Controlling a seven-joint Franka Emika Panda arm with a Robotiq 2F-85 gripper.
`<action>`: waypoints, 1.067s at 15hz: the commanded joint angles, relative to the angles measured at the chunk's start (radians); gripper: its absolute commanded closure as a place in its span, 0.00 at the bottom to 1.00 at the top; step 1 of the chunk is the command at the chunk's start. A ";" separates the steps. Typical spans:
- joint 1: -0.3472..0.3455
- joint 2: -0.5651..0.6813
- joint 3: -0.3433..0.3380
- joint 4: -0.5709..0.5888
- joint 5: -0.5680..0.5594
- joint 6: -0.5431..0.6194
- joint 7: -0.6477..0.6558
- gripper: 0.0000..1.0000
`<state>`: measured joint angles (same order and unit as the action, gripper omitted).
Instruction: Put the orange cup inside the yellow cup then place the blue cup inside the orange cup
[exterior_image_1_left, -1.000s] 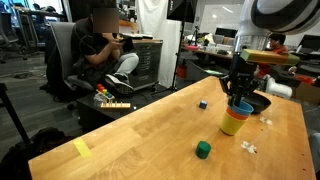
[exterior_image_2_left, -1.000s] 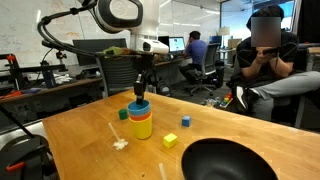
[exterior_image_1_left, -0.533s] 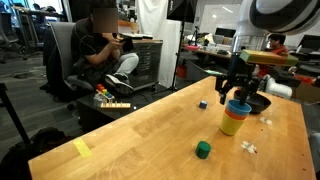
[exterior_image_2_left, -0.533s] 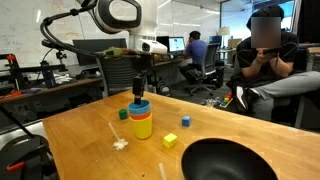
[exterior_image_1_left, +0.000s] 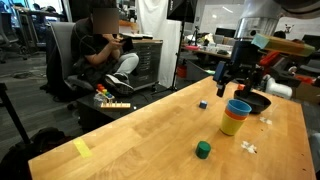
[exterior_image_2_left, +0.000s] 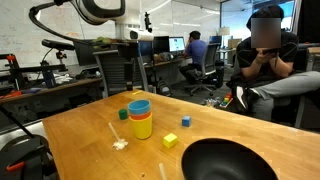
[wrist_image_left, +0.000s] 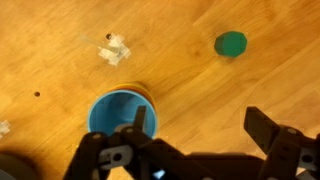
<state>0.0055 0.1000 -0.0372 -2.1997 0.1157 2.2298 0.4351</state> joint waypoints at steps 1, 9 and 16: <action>0.034 -0.135 0.044 -0.114 -0.038 0.024 -0.087 0.00; 0.096 -0.349 0.126 -0.287 -0.006 0.004 -0.307 0.00; 0.094 -0.339 0.130 -0.285 -0.011 -0.009 -0.303 0.00</action>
<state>0.1055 -0.2387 0.0874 -2.4854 0.1036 2.2227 0.1333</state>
